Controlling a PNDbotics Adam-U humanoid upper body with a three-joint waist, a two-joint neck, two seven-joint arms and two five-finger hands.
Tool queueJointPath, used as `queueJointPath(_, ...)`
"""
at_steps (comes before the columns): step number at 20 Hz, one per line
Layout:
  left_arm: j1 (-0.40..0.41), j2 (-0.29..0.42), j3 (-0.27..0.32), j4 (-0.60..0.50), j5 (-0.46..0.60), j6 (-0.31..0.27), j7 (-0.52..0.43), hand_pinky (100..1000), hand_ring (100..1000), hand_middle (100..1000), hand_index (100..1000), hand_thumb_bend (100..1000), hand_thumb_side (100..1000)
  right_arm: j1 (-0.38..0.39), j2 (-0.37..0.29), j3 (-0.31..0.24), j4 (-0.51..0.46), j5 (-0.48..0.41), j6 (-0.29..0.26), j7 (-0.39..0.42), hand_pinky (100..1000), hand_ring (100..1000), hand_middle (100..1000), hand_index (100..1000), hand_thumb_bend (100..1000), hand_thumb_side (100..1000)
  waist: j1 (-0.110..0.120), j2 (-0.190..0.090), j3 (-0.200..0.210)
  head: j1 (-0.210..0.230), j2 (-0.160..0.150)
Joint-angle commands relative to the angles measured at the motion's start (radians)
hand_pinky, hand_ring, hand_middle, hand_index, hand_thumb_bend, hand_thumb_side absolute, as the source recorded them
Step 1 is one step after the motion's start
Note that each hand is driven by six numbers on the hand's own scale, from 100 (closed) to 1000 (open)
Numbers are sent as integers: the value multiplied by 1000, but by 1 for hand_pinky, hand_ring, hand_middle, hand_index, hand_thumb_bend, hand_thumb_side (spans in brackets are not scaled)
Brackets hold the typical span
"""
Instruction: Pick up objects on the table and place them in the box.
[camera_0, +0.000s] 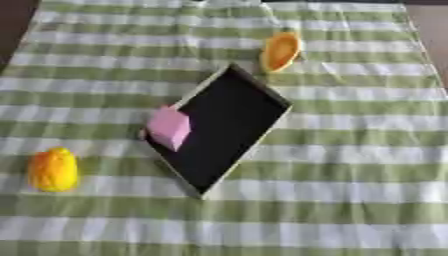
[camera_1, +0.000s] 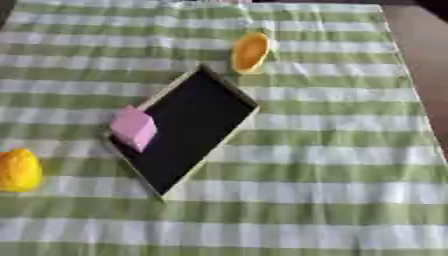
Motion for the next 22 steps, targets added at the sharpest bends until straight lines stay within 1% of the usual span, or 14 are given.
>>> queueJointPath(1, -6, 18, 4, -18, 3, -1, -4, 658, 811, 711, 855, 100, 413, -32, -58, 3, -15, 7, 23, 18, 882, 911, 711, 823, 100, 446, 2, -22, 1, -5, -4)
queueJointPath(4, -5, 18, 2, -18, 4, 0, -7, 658, 811, 711, 855, 100, 415, -65, -87, 24, -15, 28, 75, 62, 885, 917, 720, 832, 100, 470, -1, -22, 3, -11, -5)
queueJointPath(7, -7, 19, -1, -18, 6, 2, -10, 658, 811, 711, 855, 100, 415, -105, -115, 55, 7, 69, 142, 132, 889, 924, 737, 848, 100, 466, -3, -24, 6, -14, -3)
queueJointPath(10, -9, 21, -5, -18, 9, 2, -15, 658, 811, 711, 855, 100, 415, -158, -137, 100, 104, 143, 200, 223, 891, 930, 758, 866, 100, 414, -6, -26, 10, -18, -2)
queueJointPath(13, -8, 24, -8, -18, 11, 2, -19, 657, 811, 711, 855, 100, 418, -205, -155, 154, 226, 240, 234, 297, 898, 937, 788, 888, 100, 285, -8, -27, 12, -20, -2)
queueJointPath(15, -8, 25, -10, -18, 13, 3, -21, 657, 811, 711, 855, 100, 418, -236, -155, 188, 298, 313, 241, 341, 901, 943, 802, 895, 100, 241, -9, -27, 12, -20, -1)
queueJointPath(16, -9, 25, -11, -18, 14, 3, -23, 657, 811, 711, 855, 100, 419, -251, -151, 204, 330, 349, 241, 363, 908, 950, 812, 896, 100, 148, -10, -27, 12, -21, -1)
queueJointPath(18, -10, 26, -14, -18, 16, 3, -27, 657, 811, 711, 855, 100, 420, -279, -139, 235, 383, 410, 232, 412, 917, 959, 820, 895, 100, 118, -10, -27, 12, -22, -1)
queueJointPath(19, -10, 25, -14, -18, 17, 4, -28, 656, 811, 711, 855, 100, 421, -290, -133, 248, 402, 433, 222, 438, 919, 962, 824, 896, 100, 117, -10, -27, 12, -22, -1)
queueJointPath(22, -9, 27, -15, -18, 19, 4, -30, 656, 811, 711, 855, 100, 421, -303, -129, 282, 421, 486, 184, 519, 929, 971, 838, 893, 100, 187, -10, -26, 13, -23, 0)
